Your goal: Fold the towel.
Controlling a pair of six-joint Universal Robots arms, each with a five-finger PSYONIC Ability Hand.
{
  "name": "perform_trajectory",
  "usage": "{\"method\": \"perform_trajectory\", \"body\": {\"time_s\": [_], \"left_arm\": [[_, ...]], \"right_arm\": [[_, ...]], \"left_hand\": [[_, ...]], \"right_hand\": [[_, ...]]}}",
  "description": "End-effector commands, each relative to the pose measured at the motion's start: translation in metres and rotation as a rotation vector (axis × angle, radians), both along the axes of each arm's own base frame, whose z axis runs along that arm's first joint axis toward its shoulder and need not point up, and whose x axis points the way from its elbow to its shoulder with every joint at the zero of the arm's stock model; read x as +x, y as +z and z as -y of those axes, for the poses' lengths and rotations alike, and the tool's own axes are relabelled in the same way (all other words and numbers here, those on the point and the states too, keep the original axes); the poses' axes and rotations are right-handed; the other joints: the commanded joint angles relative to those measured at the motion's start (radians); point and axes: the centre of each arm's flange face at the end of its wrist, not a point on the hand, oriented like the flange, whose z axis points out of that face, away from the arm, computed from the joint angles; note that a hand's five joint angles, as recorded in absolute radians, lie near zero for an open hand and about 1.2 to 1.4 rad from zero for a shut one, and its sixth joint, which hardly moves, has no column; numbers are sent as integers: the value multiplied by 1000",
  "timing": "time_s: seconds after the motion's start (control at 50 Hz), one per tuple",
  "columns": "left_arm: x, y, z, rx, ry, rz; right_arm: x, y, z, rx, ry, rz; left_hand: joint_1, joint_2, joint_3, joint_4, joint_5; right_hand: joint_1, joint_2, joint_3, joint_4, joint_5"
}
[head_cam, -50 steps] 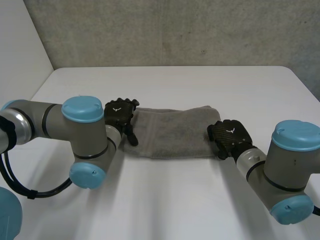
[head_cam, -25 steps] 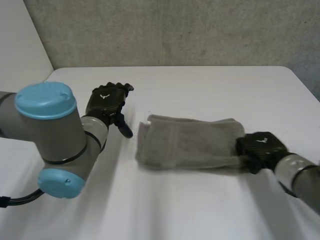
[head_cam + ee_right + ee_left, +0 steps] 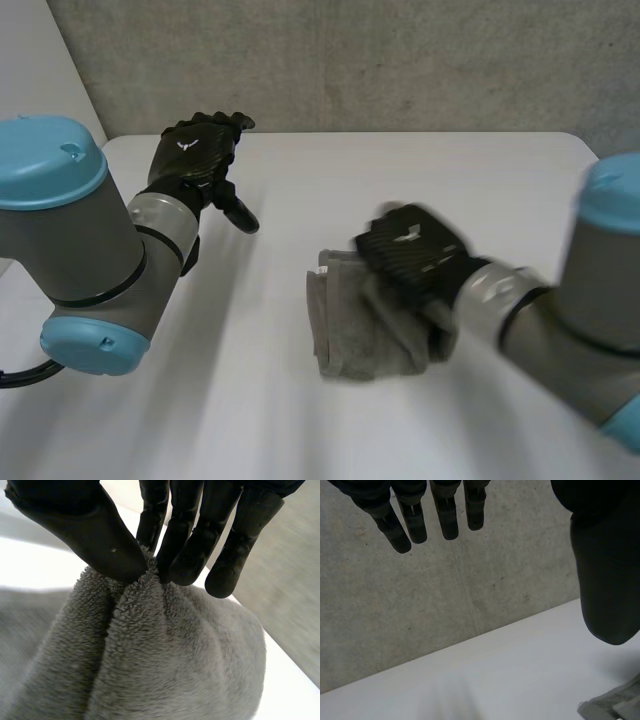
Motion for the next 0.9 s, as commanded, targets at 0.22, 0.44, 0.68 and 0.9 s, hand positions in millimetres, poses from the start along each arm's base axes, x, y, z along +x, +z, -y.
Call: {"method": "perform_trajectory", "body": {"time_s": [0.22,0.44,0.68,0.9], "left_arm": [[-15,-15,-18,68,-56,-42],[-46,-67,-42,173,-152,35],[-54,-116,-56,272,-177,119],[-41,-15,-56,182,-157,31]], "right_arm": [[6,9,-1,64,-139,144],[-26,-3,24,244,-251,270],[-21,-84,42,392,-296,121],[-28,31,50,118,-298,309]], "left_hand": [[-44,-43,-46,-31,-206],[-44,-43,-46,-31,-206],[-47,-46,-49,-34,-209],[-97,-96,-99,-84,-259]], "right_hand": [[-1075,-1095,-1115,-1120,-1118],[-1078,-1098,-1118,-1123,-1121],[-1114,-1135,-1154,-1159,-1158],[-1114,-1135,-1154,-1159,-1158]]}}
